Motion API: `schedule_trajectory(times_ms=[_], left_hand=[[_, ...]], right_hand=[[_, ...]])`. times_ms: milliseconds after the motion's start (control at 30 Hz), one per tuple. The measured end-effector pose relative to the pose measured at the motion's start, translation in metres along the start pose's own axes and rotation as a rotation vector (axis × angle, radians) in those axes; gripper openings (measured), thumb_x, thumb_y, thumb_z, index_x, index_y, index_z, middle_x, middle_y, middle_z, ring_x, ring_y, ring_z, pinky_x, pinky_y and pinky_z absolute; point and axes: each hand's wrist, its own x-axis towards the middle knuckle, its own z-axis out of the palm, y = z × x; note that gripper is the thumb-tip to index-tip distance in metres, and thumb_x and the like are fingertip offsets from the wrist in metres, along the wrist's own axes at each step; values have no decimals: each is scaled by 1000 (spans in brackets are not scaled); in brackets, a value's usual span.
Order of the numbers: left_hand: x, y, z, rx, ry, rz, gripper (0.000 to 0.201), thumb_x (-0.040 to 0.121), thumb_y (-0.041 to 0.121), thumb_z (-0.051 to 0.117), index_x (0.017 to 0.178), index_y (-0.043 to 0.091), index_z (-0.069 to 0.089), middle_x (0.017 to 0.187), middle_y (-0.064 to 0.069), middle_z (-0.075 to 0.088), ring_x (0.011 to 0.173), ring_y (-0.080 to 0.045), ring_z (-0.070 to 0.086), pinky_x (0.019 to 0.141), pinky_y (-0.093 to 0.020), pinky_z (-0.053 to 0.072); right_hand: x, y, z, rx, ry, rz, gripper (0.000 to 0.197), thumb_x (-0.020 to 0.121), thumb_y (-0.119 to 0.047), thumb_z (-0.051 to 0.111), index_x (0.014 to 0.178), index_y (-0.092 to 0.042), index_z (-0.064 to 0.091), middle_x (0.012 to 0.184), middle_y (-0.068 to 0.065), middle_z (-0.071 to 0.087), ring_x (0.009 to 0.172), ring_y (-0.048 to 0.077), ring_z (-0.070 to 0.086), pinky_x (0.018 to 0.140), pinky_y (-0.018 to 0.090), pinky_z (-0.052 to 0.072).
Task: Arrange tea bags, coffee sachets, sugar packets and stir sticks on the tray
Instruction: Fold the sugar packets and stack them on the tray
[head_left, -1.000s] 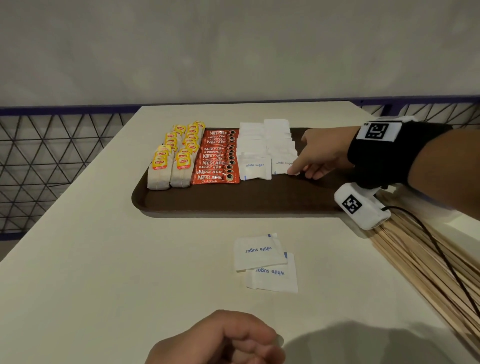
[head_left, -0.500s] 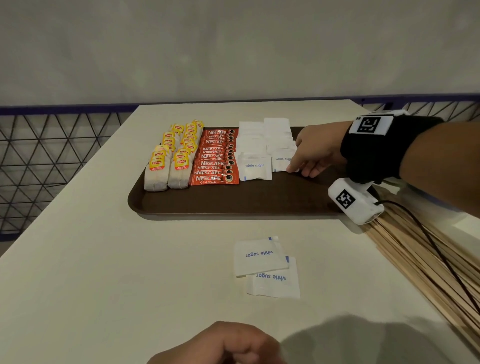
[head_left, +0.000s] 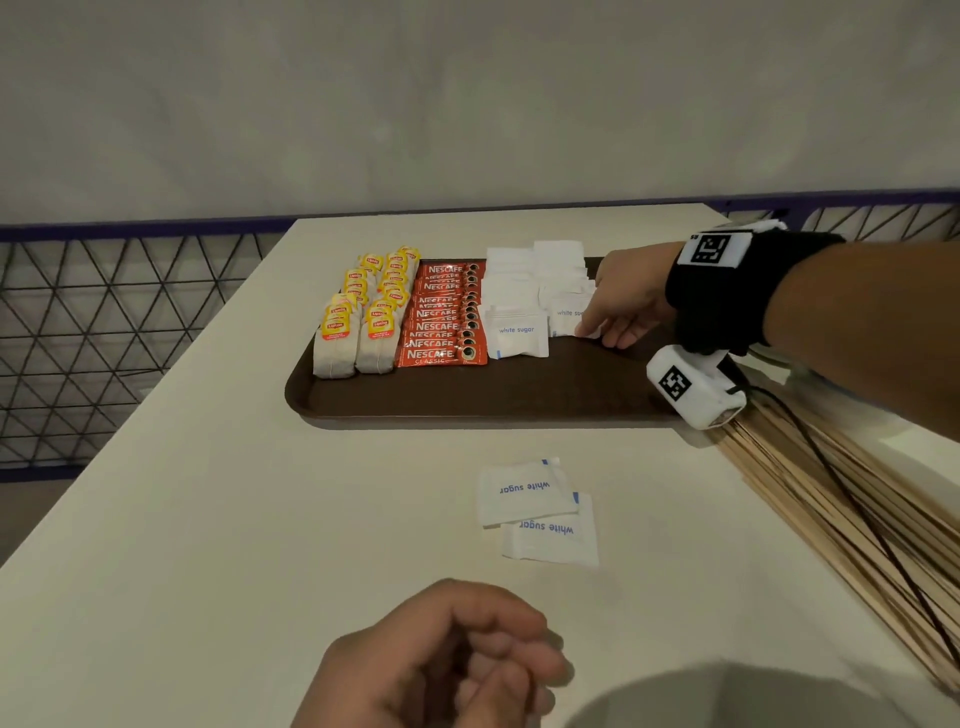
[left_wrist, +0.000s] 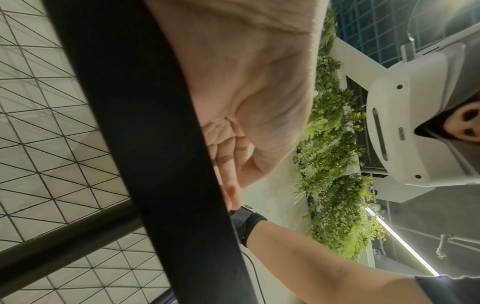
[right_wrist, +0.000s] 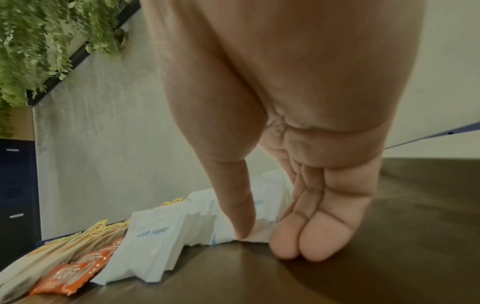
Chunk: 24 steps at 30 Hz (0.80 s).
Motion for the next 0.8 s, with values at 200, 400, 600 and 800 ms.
schedule_trajectory(times_ms=[200,400,600,800], left_hand=[[-10,1,3,-122,133,189,21,74,4,61,83,15,77,80,-20,75,73,-35,74,70,-30,59],[-18,10,3,-121,203,228,20,83,-10,64,84,7,75,83,-19,75,73,-28,73,69,-25,56],[-25,24,4,-57,294,223,20,87,-17,60,91,-2,72,87,-12,77,70,-14,73,65,-16,53],[-28,24,3,-16,364,209,23,88,-14,58,93,3,73,90,-8,76,73,-11,74,65,-18,53]], right_hand=[[-22,-2,-3,21,14,-28,21,93,-4,72,106,8,60,91,23,66,79,26,67,76,35,58],[-82,-7,-7,-178,191,-236,25,90,-24,76,96,-4,64,84,12,65,65,24,65,57,30,57],[-176,-9,46,-521,-171,-518,46,86,-54,74,124,-30,63,100,-17,59,88,9,62,76,24,52],[-198,17,86,-728,-47,-597,53,91,-41,73,139,-28,55,119,-7,54,100,13,48,88,28,45]])
